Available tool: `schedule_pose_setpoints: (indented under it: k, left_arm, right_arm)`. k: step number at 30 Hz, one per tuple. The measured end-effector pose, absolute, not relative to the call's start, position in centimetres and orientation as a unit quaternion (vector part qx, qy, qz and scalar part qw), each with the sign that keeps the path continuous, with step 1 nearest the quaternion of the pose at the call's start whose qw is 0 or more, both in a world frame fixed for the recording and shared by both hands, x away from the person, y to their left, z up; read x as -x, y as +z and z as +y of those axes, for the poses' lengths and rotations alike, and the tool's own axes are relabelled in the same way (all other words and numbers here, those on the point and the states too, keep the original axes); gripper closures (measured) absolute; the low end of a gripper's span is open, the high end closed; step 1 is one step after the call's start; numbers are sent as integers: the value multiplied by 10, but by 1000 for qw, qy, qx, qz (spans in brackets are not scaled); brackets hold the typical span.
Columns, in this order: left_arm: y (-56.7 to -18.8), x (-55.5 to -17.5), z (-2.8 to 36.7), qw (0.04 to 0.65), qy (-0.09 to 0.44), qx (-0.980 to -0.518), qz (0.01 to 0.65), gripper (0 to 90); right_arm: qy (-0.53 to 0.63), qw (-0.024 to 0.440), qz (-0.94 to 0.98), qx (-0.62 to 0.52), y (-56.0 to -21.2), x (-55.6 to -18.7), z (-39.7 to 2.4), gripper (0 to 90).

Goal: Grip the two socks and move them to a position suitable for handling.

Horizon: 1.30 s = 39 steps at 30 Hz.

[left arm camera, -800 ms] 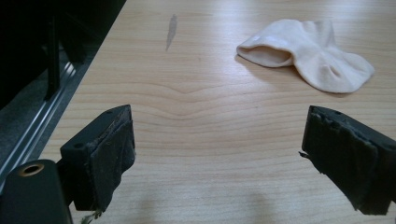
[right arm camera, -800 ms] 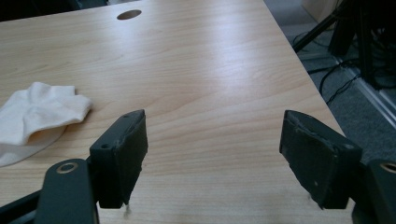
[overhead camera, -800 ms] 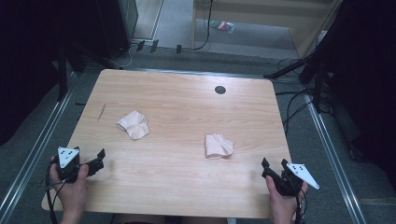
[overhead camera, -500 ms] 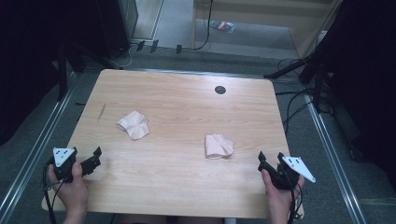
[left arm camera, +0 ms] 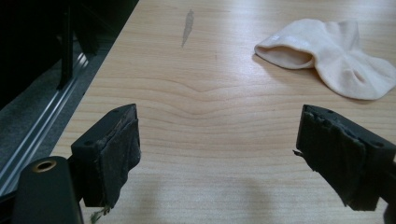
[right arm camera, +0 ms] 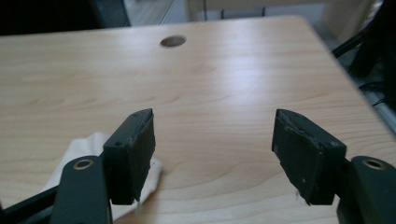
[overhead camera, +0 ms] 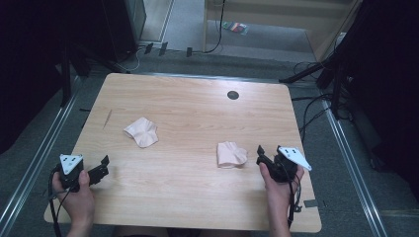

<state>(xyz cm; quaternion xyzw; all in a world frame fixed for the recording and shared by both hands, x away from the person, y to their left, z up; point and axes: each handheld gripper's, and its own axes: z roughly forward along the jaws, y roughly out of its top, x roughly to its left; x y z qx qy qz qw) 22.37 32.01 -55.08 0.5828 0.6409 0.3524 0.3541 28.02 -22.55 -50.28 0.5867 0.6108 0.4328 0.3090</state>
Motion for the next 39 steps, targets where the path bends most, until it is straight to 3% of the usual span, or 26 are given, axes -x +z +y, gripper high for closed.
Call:
schedule_pose_setpoints:
  k: [5,13,24,27,28,29,30,31,39]
  left_arm:
    - [-551,-225,318,348,356,-590,635,139]
    - [-551,-225,320,351,346,-589,641,139]
    - [-551,-227,320,349,346,-588,642,140]
    - [-551,-227,320,349,347,-588,642,140]
    - [-551,-227,319,349,348,-587,642,140]
    - [-551,-226,319,348,348,-588,642,140]
    - [-551,-226,317,345,352,-590,639,140]
    - [-551,-226,317,344,353,-591,639,140]
    - [-547,-226,309,353,352,-597,629,140]
  right_arm:
    - [442,285,618,-584,-510,-281,-215,325]
    - [409,268,646,-586,-522,-286,-188,455]
    - [399,224,677,-577,-539,-296,-174,484]
    - [380,230,690,-572,-543,-296,-170,581]
    - [380,222,693,-571,-545,-295,-169,678]
    - [380,222,693,-571,-545,-295,-169,678]
    - [380,224,698,-564,-545,-293,-168,801]
    - [380,225,701,-560,-544,-292,-167,842]
    - [402,232,706,-534,-530,-284,-162,885]
